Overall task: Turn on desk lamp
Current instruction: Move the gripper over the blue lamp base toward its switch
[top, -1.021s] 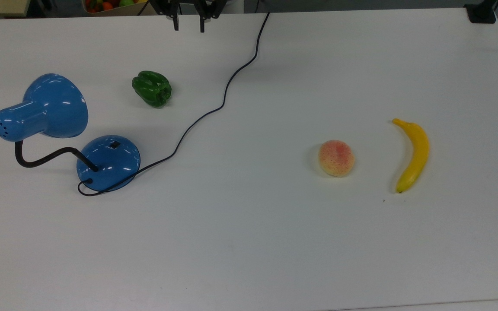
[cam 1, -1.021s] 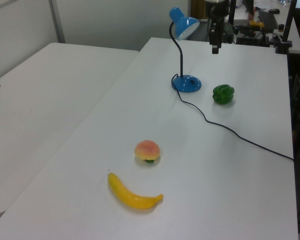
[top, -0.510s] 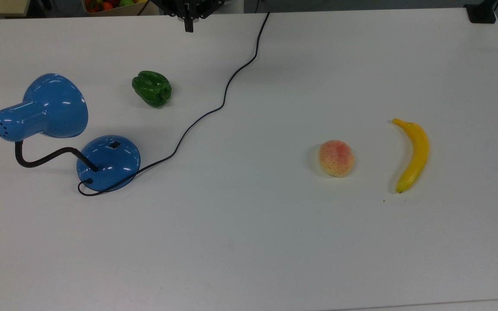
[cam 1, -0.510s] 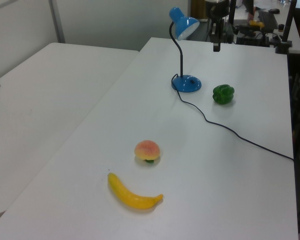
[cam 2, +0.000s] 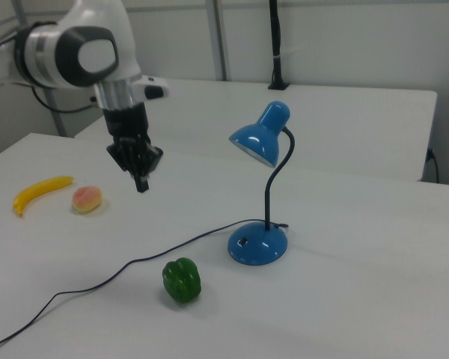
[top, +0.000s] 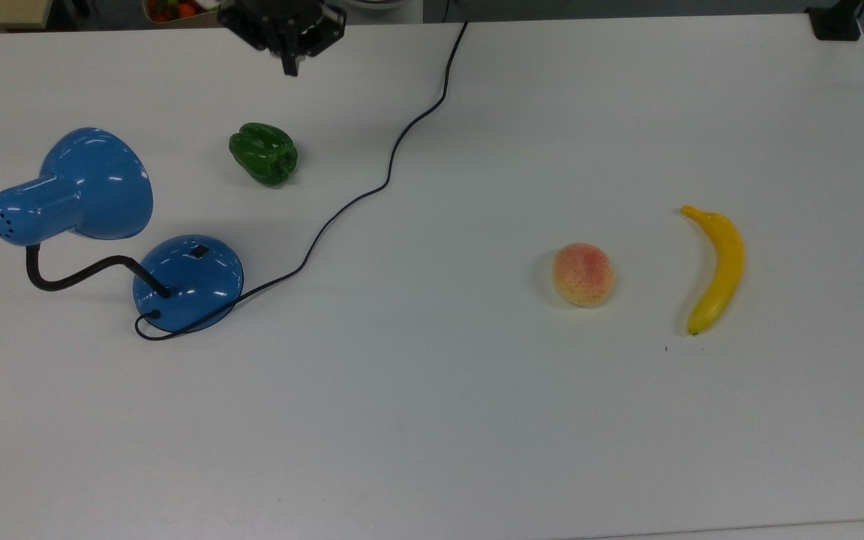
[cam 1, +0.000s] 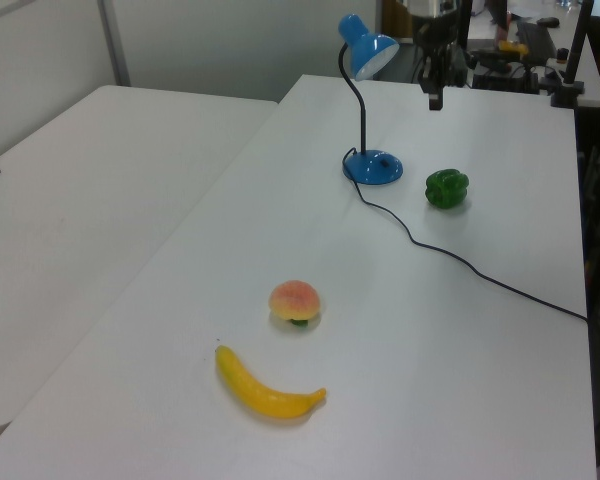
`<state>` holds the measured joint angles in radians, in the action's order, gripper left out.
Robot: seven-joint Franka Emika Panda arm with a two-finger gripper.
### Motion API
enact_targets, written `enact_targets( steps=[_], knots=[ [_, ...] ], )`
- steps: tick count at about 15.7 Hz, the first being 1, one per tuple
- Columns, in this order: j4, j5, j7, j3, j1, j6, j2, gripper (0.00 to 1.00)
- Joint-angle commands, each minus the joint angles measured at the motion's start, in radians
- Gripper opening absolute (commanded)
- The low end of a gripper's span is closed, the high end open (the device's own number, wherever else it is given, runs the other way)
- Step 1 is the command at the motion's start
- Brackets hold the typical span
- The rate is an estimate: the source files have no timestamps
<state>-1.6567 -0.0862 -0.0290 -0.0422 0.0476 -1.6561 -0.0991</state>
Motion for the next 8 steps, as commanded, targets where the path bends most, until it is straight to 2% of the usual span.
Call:
enact_targets(
  steps=[1,5,8],
  knots=[
    [-0.109,0.016,-0.052,0.004,0.034,-0.1,0.012,0.0],
    [-0.234,0.016,-0.181,0.004,0.064,-0.285,0.01,0.0],
    [-0.294,0.016,-0.25,0.004,0.093,-0.439,-0.005,0.0]
  ],
)
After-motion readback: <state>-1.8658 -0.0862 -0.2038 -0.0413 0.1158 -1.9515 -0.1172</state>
